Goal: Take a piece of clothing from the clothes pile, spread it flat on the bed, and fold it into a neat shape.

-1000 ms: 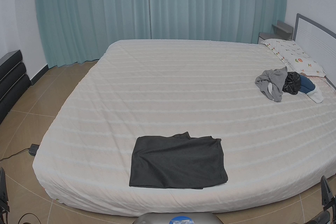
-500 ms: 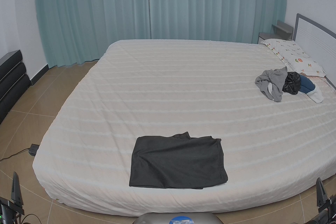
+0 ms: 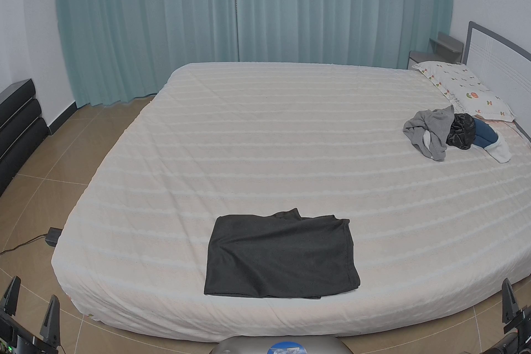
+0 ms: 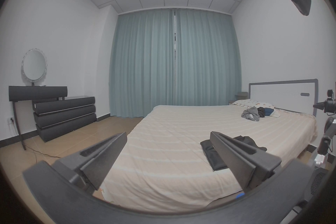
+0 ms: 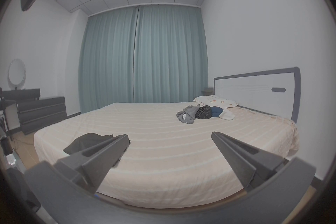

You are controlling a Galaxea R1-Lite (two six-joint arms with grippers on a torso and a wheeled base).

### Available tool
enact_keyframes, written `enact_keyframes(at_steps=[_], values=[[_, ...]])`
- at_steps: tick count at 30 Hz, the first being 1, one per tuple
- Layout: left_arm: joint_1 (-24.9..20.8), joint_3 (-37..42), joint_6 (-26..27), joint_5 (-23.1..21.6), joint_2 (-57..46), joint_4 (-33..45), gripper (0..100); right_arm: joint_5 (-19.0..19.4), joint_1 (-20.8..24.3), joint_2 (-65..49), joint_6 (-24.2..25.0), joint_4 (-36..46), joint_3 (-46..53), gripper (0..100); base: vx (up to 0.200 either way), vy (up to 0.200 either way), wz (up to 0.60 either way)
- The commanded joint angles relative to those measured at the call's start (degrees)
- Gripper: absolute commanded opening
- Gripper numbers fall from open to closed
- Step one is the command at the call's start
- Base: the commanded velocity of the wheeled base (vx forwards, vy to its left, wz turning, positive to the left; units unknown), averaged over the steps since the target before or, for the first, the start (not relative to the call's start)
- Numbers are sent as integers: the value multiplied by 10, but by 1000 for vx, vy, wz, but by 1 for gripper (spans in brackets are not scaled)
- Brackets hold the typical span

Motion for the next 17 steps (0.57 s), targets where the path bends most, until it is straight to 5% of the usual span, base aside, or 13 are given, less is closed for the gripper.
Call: enact_keyframes(at_steps=[1, 17], values=[[1, 7, -9, 23, -5, 7, 100, 1, 0, -6, -20, -3, 7, 100, 0, 0, 0], [1, 8, 12, -8, -5, 35, 100, 37, 0, -6, 24, 15, 9, 100, 0, 0, 0]])
